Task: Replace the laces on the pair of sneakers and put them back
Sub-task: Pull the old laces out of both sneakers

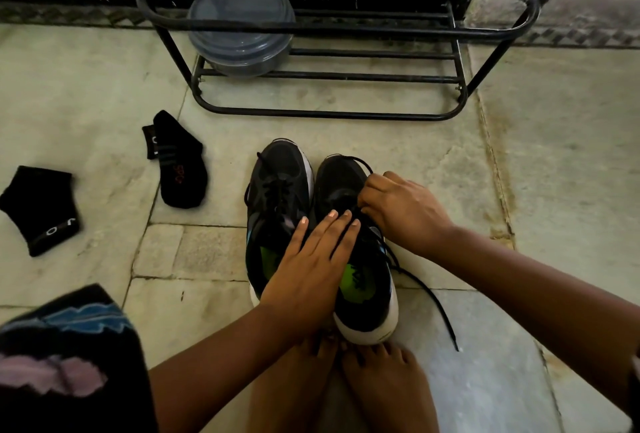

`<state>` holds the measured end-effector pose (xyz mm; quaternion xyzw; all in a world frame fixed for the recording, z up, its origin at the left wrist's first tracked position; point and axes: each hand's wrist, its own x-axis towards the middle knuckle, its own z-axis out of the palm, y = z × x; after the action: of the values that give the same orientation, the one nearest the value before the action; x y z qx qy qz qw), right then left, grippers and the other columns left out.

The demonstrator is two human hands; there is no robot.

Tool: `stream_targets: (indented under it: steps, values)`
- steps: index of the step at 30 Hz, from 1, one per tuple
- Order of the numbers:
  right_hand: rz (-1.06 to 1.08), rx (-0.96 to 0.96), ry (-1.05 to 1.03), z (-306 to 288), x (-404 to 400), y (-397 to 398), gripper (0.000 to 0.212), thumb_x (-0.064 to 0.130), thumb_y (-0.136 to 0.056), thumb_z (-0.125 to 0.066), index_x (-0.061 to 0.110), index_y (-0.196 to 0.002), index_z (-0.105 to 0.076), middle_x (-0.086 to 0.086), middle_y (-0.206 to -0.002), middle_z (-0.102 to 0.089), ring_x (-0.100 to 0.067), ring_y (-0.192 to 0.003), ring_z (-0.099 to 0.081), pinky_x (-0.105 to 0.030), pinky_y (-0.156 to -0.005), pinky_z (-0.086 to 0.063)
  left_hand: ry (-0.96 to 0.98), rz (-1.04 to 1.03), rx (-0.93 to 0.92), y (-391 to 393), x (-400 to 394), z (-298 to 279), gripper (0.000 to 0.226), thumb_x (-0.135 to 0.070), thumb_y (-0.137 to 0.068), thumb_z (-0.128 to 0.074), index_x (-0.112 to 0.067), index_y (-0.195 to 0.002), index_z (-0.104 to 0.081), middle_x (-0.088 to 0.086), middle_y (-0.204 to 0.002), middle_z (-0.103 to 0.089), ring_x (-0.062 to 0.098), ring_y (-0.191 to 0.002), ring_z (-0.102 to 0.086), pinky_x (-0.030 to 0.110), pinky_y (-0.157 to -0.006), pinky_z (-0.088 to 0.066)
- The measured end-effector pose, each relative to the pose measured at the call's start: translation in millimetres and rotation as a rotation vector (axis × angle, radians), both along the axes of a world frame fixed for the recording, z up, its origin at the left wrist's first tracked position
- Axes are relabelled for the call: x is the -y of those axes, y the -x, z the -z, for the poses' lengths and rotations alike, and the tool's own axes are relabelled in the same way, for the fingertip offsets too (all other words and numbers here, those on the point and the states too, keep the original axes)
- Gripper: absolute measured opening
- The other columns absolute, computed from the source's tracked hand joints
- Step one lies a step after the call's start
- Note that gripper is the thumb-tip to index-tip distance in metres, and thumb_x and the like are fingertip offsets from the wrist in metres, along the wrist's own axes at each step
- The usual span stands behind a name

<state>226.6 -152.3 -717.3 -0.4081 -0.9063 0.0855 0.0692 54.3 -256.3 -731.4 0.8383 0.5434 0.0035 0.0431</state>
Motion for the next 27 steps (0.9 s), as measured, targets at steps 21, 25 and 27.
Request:
stream_targets:
  steps: [21,25,27]
  values:
    - [0.093,-0.071,0.232,-6,-6,-13,0.024,0.022,-0.090,-0.059,0.020,-0.113,-0.061,0.000,-0.119,-0.050,-0.018,-0.097,-0.057,-0.031,-0.072,-0.049,0.002,-0.002,-0.015,-1,-2,1,0.066,-0.018,-0.078,-0.039,-0.010,-0.144,-0.032,0.007,-0.145,-0.044,0.023,-0.138,-0.036,0.047,-0.110,-0.031]
    - [0.094,-0.028,0.130,-1,-2,-6,0.016,0.020,-0.091,-0.053,0.018,-0.100,-0.066,-0.001,-0.101,-0.062,-0.024,-0.093,-0.058,-0.035,-0.069,-0.049,-0.011,0.000,-0.003,-1,-2,1,0.065,-0.017,-0.078,-0.031,-0.010,-0.142,-0.033,0.007,-0.144,-0.046,0.024,-0.136,-0.038,0.047,-0.109,-0.031]
    - [0.177,-0.053,0.125,-2,-6,-12,0.015,0.018,-0.089,-0.055,0.019,-0.094,-0.069,0.002,-0.093,-0.066,-0.022,-0.087,-0.060,-0.032,-0.066,-0.048,-0.014,0.007,0.002,-1,-2,1,0.066,-0.017,-0.078,-0.033,-0.010,-0.143,-0.032,0.007,-0.144,-0.045,0.023,-0.137,-0.038,0.046,-0.109,-0.031]
